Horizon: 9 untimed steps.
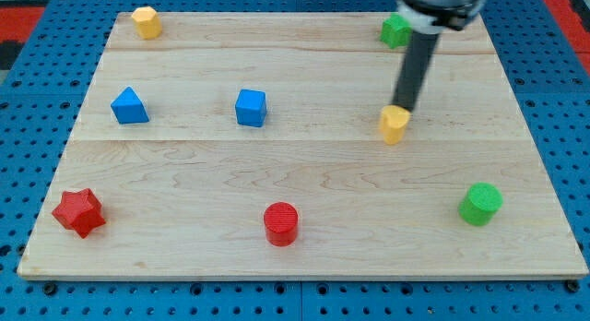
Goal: Move the yellow heart right to the blue cube
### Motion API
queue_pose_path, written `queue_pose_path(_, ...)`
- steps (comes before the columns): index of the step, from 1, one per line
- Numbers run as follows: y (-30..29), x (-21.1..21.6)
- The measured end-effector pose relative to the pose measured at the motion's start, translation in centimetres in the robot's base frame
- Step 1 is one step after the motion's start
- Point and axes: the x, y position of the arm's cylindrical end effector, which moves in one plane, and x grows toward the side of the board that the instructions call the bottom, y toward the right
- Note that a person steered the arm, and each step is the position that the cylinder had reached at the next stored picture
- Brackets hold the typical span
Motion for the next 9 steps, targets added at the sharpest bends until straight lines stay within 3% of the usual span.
queue_pose_path(2, 7.6, 1.3)
queue_pose_path(3, 3.5, 4.8)
queue_pose_path(5, -4.1, 4.5)
queue_pose_path(7, -3.6, 5.9)
queue_pose_path(9, -6.9, 2.8)
